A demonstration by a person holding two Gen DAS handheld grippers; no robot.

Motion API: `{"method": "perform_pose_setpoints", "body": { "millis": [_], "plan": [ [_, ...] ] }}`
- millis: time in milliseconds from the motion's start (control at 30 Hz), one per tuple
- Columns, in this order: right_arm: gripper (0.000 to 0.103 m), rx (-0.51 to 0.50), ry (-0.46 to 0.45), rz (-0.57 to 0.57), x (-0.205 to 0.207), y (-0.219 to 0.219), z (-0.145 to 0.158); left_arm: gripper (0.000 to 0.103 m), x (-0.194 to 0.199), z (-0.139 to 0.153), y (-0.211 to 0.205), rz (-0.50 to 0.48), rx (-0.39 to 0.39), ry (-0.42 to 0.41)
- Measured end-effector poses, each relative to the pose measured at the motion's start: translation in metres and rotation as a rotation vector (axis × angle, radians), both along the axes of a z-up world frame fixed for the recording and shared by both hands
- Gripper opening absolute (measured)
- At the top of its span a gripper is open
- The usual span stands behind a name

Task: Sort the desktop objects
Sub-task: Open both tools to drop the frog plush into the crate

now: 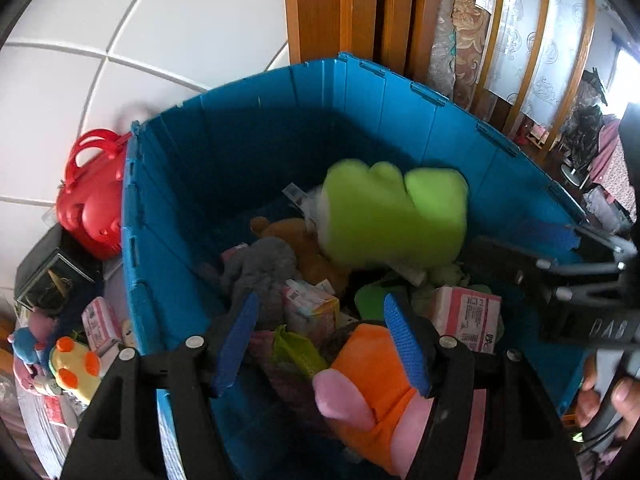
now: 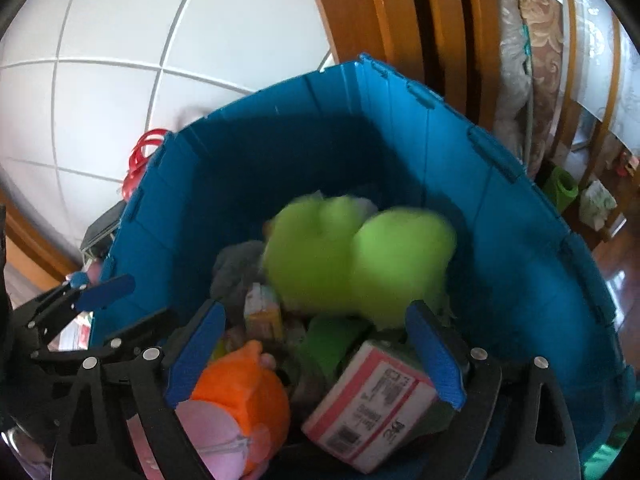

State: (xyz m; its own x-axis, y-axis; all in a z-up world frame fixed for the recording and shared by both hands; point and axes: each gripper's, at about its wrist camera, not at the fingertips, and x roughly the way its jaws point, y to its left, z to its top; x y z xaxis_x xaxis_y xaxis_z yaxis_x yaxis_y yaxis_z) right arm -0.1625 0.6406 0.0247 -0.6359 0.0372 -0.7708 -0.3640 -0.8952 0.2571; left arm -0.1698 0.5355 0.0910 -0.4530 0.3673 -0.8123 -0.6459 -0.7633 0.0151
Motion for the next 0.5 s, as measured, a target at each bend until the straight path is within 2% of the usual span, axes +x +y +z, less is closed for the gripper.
{"method": "perform_pose_setpoints", "body": {
  "millis": [100, 300, 367, 500],
  "plan": [
    [0.103, 0.054, 0.009, -0.017, 0.002, 0.005, 0.005, 0.065, 0.003, 0.01, -0.01, 0.031, 0.017, 0.041],
    [0.103, 0.193, 0.037, -0.029, 0.026, -0.017, 0.018, 0.066, 0.036, 0.032, -0.033, 0.061, 0.069, 0.136],
    [0.103, 0.24, 0.047, -0.04, 0.035, -0.024, 0.023, 0.072, 0.05, 0.039, -0.042, 0.07, 0.085, 0.172],
    [0.103, 0.303, 0.08, -0.048, 0.054, -0.037, 0.032, 0.076, 0.077, 0.052, -0.059, 0.102, 0.149, 0.253]
  ]
}}
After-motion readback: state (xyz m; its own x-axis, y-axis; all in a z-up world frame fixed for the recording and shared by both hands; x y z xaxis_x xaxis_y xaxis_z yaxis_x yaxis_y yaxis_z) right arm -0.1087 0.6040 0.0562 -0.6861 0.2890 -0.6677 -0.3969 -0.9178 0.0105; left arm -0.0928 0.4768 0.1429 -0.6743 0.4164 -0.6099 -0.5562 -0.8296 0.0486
